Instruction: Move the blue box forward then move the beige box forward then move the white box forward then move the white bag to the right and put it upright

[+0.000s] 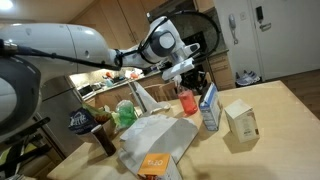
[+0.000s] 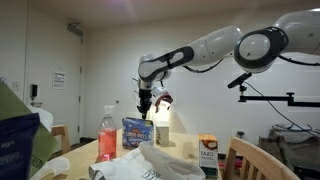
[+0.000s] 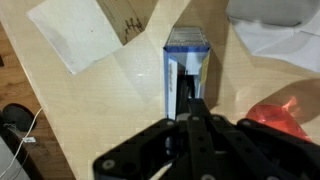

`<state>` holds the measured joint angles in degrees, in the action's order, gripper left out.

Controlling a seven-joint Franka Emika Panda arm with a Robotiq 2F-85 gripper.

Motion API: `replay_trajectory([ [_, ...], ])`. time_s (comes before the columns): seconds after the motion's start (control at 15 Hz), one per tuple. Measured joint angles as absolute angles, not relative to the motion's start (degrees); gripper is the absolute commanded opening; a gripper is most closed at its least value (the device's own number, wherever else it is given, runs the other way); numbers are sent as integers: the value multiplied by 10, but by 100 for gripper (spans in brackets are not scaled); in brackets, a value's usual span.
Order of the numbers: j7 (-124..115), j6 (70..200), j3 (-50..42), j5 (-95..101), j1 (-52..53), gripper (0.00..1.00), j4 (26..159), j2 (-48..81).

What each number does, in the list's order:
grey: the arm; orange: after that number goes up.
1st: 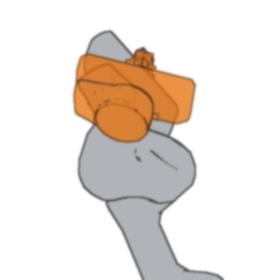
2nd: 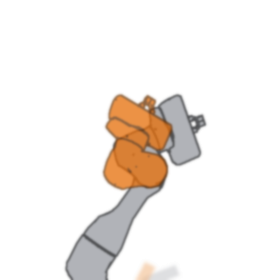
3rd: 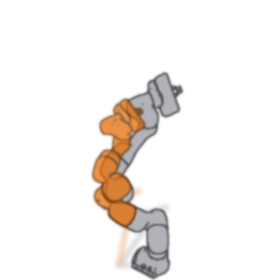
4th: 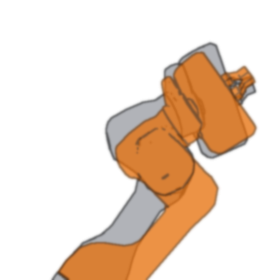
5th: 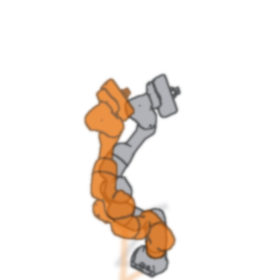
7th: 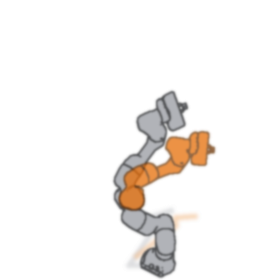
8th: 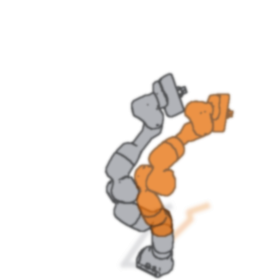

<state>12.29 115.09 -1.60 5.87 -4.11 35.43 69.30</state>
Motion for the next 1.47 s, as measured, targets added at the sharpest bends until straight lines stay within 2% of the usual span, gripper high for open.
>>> replay_trajectory([
  [0.47, 133, 1210, -7, 65, -40, 0, 411, 672],
  [1.07, 133, 1249, -16, 87, -41, 1, 558, 541],
  [1.47, 132, 1252, -16, 87, -40, 1, 565, 540],
])
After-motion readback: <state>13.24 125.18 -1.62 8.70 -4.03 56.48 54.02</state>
